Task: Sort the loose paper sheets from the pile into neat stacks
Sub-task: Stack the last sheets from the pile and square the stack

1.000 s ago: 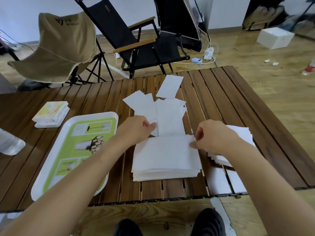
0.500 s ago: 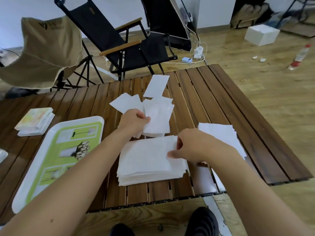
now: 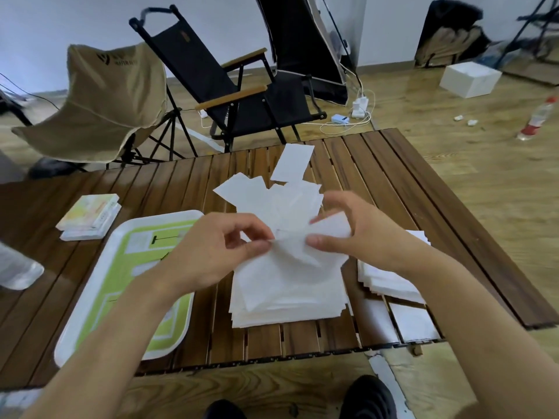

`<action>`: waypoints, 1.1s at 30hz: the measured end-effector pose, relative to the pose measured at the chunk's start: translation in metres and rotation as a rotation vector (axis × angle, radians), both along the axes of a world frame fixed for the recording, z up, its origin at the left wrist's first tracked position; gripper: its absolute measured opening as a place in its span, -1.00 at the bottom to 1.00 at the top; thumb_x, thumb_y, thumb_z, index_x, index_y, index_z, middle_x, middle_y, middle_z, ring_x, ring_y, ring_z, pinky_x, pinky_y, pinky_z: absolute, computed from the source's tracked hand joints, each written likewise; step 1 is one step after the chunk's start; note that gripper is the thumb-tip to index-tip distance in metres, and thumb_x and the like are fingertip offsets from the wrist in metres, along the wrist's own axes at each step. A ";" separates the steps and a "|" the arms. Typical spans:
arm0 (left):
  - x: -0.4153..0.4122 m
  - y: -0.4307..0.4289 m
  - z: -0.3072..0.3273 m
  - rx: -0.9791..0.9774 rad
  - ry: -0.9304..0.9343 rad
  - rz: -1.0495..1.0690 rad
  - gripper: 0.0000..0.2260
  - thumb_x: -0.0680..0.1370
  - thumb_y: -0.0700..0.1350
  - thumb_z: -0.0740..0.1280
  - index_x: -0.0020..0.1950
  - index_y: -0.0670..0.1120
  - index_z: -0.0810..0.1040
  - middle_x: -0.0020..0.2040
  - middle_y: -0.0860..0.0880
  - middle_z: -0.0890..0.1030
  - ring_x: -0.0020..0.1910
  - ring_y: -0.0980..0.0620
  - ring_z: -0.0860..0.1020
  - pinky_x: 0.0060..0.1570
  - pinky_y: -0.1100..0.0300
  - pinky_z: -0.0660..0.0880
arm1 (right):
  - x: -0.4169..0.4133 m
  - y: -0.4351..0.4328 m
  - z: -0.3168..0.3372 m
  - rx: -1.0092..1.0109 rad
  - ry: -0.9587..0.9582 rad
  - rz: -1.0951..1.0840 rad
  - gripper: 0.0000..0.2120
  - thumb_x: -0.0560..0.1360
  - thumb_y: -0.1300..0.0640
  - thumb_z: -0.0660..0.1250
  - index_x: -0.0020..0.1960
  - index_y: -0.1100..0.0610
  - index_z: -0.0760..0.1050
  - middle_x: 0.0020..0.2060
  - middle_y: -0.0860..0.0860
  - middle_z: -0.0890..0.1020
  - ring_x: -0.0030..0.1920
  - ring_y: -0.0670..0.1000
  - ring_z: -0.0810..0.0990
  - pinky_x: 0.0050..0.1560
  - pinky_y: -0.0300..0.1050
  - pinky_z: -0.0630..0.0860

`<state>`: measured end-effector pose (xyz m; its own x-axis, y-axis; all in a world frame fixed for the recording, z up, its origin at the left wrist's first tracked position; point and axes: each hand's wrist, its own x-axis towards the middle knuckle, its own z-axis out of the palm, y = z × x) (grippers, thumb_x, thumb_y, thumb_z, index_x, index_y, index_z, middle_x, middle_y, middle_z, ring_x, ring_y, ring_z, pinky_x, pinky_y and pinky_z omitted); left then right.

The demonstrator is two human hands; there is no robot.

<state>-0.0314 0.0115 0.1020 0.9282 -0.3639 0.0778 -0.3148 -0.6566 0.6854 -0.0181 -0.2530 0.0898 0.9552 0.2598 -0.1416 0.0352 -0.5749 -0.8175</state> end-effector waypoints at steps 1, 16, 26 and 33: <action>0.000 0.001 -0.005 -0.028 0.060 0.000 -0.98 0.55 -0.01 0.47 -0.04 0.13 0.69 -0.30 0.26 0.60 -0.38 0.17 0.41 -0.33 0.39 0.33 | 0.000 -0.001 -0.001 0.002 0.025 0.049 -0.43 0.40 -0.20 0.51 0.34 -0.09 0.49 0.13 -0.24 0.64 0.09 -0.15 0.62 0.06 -0.21 0.58; 0.021 0.030 -0.076 0.157 0.372 0.196 -0.64 0.66 0.09 0.29 -0.08 -0.22 0.56 -0.37 -0.04 0.46 -0.37 0.01 0.40 -0.26 0.11 0.36 | 0.012 0.007 -0.046 -0.308 0.165 -0.043 -0.69 0.55 -0.11 0.41 -0.22 0.10 0.53 -0.41 -0.06 0.57 -0.39 -0.06 0.49 -0.33 -0.24 0.38; 0.027 0.031 -0.084 0.399 0.256 0.323 -0.74 0.56 0.21 0.39 -0.10 0.03 0.55 -0.21 0.07 0.61 -0.21 0.07 0.58 -0.21 0.15 0.51 | 0.011 0.007 -0.057 -0.674 0.085 -0.069 -0.76 0.57 -0.16 0.36 -0.14 -0.02 0.47 -0.25 -0.08 0.65 -0.18 -0.02 0.64 -0.06 -0.04 0.59; 0.087 0.026 -0.098 0.400 -0.182 0.315 -0.75 0.57 0.07 0.41 0.19 0.03 0.53 0.17 0.07 0.57 0.11 0.07 0.51 -0.04 0.20 0.43 | 0.011 0.008 -0.042 -0.631 -0.029 -0.170 -0.79 0.57 -0.15 0.35 -0.16 -0.06 0.50 -0.29 -0.08 0.62 -0.27 -0.06 0.60 -0.28 -0.15 0.49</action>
<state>0.0556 0.0373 0.0035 0.9816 -0.1040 0.1602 -0.1507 -0.9371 0.3150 -0.0068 -0.2452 0.0478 0.9814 -0.0203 -0.1910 -0.0819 -0.9436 -0.3209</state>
